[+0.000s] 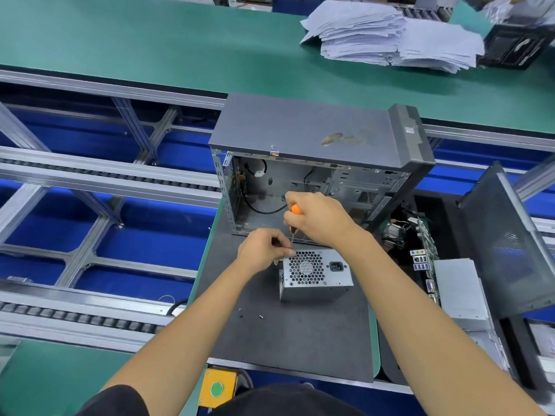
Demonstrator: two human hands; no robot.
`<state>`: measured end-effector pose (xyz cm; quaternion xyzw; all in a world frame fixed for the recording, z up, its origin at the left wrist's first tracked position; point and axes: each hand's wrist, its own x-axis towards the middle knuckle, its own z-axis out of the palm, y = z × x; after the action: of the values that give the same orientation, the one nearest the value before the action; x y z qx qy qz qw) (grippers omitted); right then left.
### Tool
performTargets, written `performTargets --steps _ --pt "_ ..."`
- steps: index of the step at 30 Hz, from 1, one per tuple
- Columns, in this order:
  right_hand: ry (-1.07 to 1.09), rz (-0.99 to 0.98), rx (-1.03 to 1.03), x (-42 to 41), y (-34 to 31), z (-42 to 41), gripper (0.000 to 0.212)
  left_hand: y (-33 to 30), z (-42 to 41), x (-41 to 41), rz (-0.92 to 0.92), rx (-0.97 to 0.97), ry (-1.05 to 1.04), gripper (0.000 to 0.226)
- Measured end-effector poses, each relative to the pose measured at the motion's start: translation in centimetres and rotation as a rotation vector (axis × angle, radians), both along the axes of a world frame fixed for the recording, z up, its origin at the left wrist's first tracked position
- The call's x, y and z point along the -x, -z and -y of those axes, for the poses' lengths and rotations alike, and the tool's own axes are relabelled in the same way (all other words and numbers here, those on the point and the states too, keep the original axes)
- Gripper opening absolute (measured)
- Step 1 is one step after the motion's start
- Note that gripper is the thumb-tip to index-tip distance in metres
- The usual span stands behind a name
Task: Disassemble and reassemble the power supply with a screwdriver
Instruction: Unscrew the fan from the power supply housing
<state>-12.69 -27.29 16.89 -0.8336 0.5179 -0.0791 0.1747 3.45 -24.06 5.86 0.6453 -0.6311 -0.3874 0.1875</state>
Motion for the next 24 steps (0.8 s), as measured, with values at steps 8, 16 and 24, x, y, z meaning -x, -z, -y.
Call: performTargets --steps 8,16,24 --pt "-0.018 -0.067 -0.007 -0.3 -0.3 0.3 0.018 -0.7 0.7 0.1 -0.061 -0.049 0.1 0.022" --pt "-0.162 -0.085 -0.006 0.0 -1.0 0.4 0.012 0.2 0.3 0.6 -0.168 -0.085 -0.004 0.023" --pt "-0.249 -0.089 0.026 0.4 -1.3 0.6 0.013 1.0 -0.8 0.7 -0.429 -0.226 -0.18 0.02"
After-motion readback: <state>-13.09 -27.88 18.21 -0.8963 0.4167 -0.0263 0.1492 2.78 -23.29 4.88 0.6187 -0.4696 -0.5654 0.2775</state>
